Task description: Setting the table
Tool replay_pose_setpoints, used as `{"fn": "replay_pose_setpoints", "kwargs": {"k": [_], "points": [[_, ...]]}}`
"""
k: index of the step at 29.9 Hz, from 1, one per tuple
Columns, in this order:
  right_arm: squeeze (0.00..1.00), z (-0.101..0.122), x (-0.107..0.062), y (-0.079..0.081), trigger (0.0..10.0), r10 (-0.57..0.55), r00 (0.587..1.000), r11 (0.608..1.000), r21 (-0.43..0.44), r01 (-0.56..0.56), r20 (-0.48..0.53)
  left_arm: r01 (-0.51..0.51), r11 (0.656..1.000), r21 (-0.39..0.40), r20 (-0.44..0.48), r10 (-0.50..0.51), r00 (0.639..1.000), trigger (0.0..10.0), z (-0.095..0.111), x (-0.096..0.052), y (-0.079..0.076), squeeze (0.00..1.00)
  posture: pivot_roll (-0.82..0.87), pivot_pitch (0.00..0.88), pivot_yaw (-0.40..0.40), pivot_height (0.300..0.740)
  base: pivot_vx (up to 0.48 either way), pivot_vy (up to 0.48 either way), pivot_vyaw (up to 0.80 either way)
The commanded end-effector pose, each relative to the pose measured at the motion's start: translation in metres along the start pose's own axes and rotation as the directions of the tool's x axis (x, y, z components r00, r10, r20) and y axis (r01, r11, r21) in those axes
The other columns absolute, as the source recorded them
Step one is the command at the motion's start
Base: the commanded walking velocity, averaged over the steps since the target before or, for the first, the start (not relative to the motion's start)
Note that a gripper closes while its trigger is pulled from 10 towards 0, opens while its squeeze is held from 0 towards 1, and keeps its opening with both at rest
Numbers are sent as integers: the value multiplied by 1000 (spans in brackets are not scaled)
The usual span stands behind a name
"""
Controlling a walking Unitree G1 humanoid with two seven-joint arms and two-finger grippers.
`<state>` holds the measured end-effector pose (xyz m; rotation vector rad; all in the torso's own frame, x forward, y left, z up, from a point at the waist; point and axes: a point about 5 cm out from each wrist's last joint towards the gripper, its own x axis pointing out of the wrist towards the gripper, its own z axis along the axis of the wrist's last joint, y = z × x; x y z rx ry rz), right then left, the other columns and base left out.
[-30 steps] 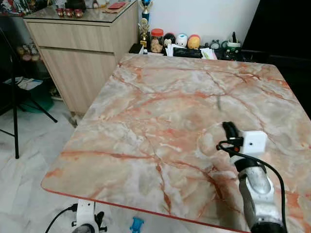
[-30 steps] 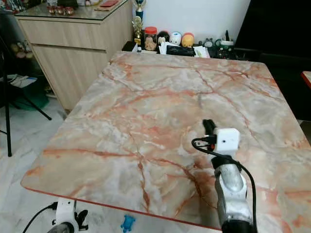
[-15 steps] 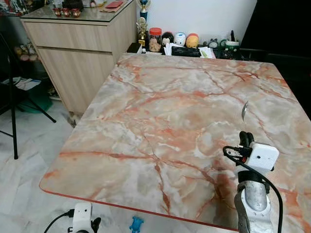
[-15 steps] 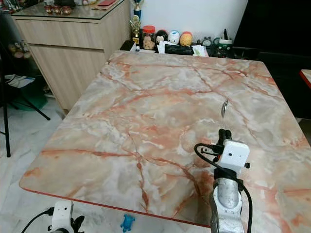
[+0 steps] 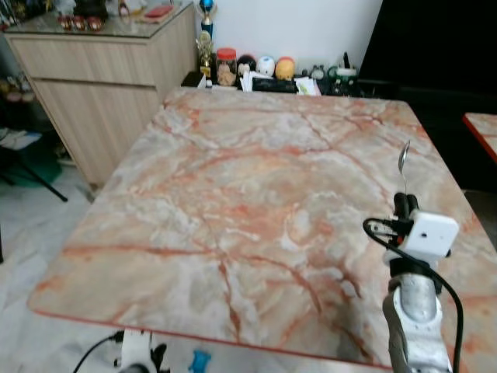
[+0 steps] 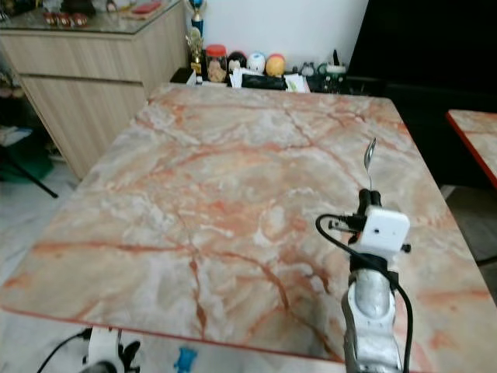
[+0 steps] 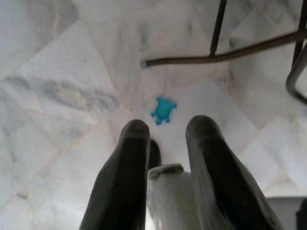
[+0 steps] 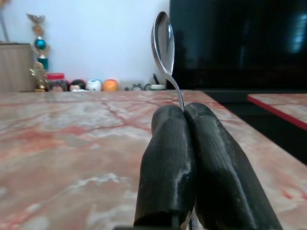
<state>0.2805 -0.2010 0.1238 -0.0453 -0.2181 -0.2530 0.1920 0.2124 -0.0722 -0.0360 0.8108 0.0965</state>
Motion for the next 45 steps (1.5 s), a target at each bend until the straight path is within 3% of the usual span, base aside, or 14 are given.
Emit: {"fn": "replay_pose_setpoints", "kwargs": {"k": [1, 15, 45], "points": [[0, 3, 1, -5, 10000, -7, 1000, 1000, -7, 7, -1, 1, 1000, 1, 9, -1, 1000, 10000, 3, 1, -2, 0, 57, 0, -33, 740, 0, -322, -800], [0, 12, 6, 4, 10000, 30, 999, 999, -30, -29, 32, 1, 1000, -14, 14, -1, 1000, 10000, 4, 2, -6, 0, 46, 0, -39, 740, 0, -321, -57], [0, 25, 12, 3, 10000, 21, 997, 999, -39, -19, 70, 4, 1000, -13, 14, -4, 1000, 10000, 5, 2, -9, 0, 27, 0, -33, 740, 0, -320, 0]]}}
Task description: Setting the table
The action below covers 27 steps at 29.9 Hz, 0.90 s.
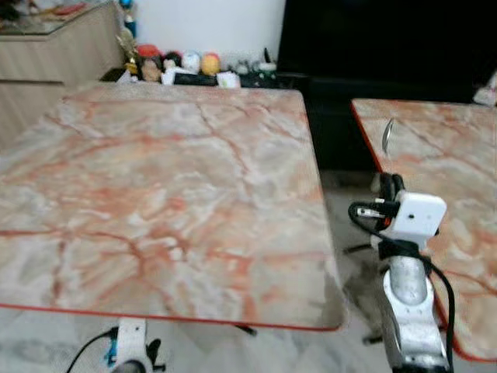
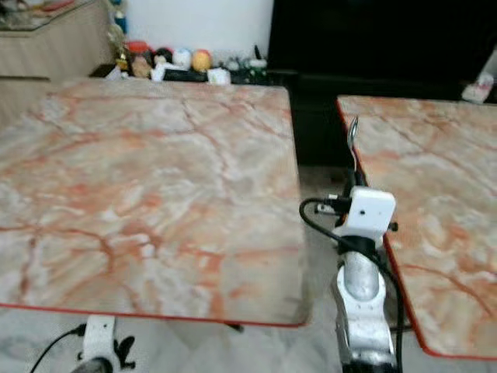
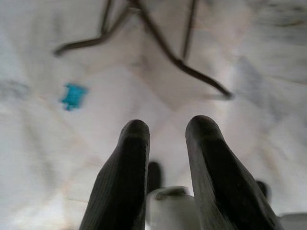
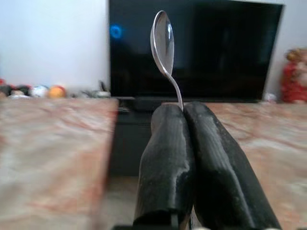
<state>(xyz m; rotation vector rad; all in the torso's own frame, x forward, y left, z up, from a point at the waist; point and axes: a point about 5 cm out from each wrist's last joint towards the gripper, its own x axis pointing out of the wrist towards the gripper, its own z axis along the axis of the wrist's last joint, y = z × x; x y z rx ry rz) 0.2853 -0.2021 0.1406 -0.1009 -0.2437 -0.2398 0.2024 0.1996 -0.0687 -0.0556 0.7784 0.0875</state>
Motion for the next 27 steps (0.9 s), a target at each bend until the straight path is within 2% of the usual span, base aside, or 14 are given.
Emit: {"fn": "replay_pose_setpoints", "kwargs": {"k": [1, 27], "points": [[0, 11, 4, 2, 10000, 1, 999, 1000, 11, -2, 43, -13, 1000, 3, -17, 13, 1000, 10000, -4, -1, 5, 0, 25, 0, -33, 740, 0, -322, 0], [0, 18, 8, 3, 10000, -4, 997, 1000, 7, 3, 71, -21, 1000, 12, -23, 21, 1000, 10000, -3, -1, 7, 0, 22, 0, -26, 740, 0, -317, 0]]}}
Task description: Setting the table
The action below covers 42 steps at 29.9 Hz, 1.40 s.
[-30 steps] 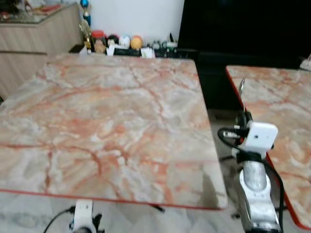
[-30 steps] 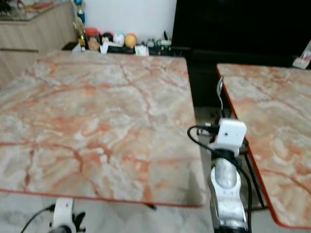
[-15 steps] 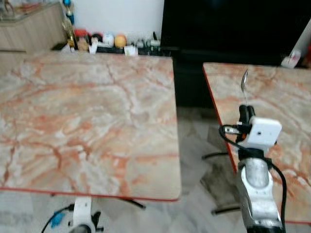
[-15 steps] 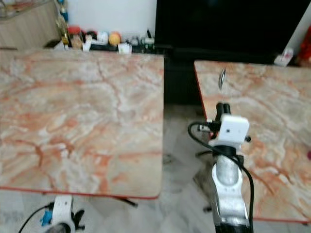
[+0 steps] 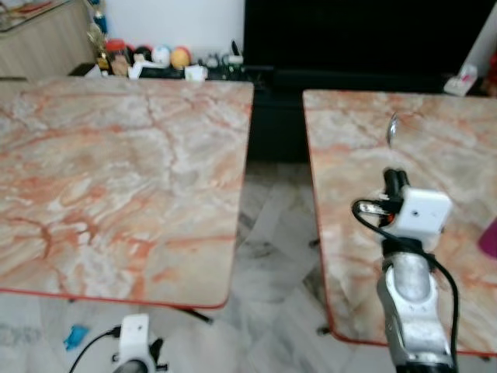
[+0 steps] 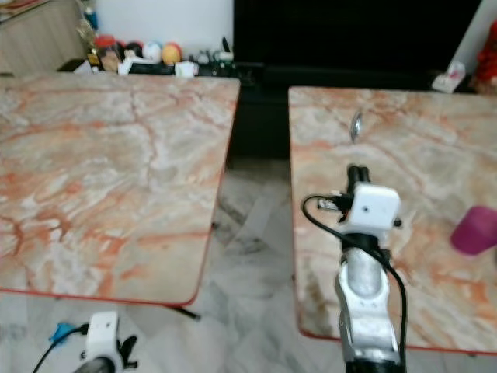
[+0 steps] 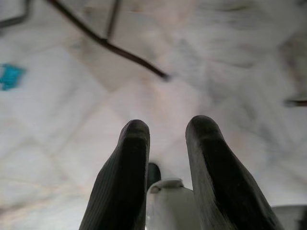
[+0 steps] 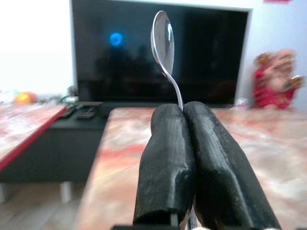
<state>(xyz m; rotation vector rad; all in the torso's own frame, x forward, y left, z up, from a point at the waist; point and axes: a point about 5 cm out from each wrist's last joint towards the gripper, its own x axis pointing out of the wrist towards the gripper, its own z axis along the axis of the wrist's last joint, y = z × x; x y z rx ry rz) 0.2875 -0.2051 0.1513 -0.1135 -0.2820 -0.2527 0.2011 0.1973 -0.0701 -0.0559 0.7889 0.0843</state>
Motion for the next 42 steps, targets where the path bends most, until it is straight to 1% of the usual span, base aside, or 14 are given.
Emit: {"fn": "replay_pose_setpoints", "kwargs": {"k": [1, 7, 10, 16, 32, 42], "points": [[0, 8, 3, 6, 10000, 9, 999, 1000, 16, -10, 32, -24, 1000, 11, -12, 24, 1000, 10000, -1, -1, 10, 0, 22, 0, -26, 740, 0, -315, 0], [0, 10, 4, 6, 10000, 14, 999, 1000, 12, -14, 36, -24, 1000, 10, -17, 24, 1000, 10000, -3, -2, 9, 0, 20, 0, -31, 740, 0, -313, 0], [0, 11, 5, 3, 10000, 6, 999, 1000, 5, -6, 41, -23, 1000, 13, -21, 24, 999, 10000, -5, -2, 10, 0, 16, 0, -28, 740, 0, -310, 0], [0, 11, 5, 2, 10000, 3, 999, 1000, 2, -3, 42, -24, 1000, 15, -21, 25, 999, 10000, -5, -3, 11, 0, 17, 0, -28, 740, 0, -314, 0], [0, 20, 11, -11, 10000, -33, 997, 999, -14, 34, 73, -20, 1000, 20, -18, 20, 1000, 10000, -4, -2, 10, 0, 13, 0, -27, 740, 0, -311, 0], [0, 21, 12, -12, 10000, -39, 997, 999, -14, 40, 72, -24, 1000, 16, -17, 25, 1000, 10000, -3, -2, 9, 0, 16, 0, -29, 740, 0, -313, 0]]}}
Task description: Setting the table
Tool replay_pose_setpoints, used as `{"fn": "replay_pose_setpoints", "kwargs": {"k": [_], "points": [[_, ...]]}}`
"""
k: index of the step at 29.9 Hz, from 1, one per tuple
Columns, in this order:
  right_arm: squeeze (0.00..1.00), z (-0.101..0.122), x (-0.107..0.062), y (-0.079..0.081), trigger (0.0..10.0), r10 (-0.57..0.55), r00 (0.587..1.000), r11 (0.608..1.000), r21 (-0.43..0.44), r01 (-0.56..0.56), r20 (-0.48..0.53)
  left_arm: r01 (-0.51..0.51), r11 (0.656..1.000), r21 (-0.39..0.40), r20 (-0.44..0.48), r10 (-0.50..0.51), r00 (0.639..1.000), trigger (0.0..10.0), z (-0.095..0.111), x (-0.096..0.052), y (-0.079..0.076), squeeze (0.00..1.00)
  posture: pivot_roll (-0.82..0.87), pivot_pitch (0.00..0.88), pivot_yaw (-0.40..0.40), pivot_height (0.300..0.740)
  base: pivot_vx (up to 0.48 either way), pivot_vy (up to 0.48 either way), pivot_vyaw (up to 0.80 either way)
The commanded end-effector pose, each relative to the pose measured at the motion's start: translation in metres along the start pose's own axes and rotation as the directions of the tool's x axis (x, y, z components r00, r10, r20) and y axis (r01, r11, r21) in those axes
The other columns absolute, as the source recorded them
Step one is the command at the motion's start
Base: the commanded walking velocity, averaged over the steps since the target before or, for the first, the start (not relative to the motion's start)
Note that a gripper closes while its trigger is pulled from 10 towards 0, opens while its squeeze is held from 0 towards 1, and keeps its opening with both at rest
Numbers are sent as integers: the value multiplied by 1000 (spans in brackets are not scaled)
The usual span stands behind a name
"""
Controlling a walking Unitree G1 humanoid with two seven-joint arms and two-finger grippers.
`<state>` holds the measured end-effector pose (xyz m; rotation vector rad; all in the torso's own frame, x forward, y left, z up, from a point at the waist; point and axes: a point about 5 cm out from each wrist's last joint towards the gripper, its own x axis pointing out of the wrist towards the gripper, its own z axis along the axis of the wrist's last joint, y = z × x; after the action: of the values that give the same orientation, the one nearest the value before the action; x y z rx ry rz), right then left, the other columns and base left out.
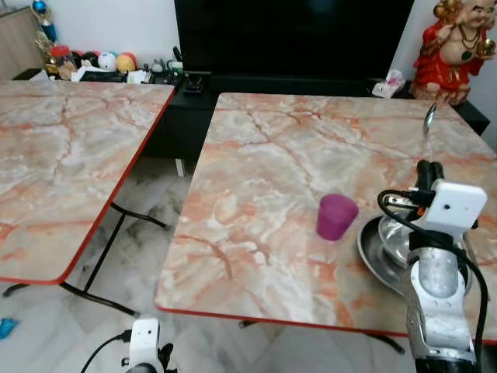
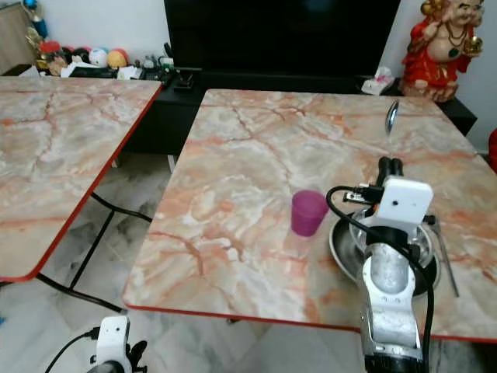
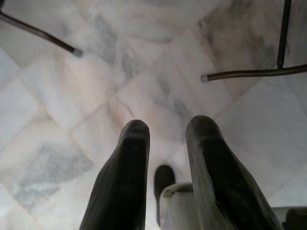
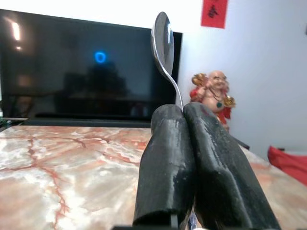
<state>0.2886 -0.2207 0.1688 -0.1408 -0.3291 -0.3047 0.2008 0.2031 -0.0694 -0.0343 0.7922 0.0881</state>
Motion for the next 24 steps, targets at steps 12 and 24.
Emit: {"fn": "replay_pose_setpoints", "kwargs": {"k": [12, 24], "points": [[0, 4, 2, -1, 10000, -14, 1000, 1000, 15, 14, 11, -14, 1000, -2, -16, 14, 1000, 10000, -4, -1, 5, 0, 19, 0, -23, 740, 0, -312, 0], [0, 1, 2, -5, 10000, -44, 999, 999, 11, 44, -4, -20, 1000, 3, -15, 20, 1000, 10000, -3, -2, 10, 0, 21, 0, -15, 740, 0, -312, 0]]}}
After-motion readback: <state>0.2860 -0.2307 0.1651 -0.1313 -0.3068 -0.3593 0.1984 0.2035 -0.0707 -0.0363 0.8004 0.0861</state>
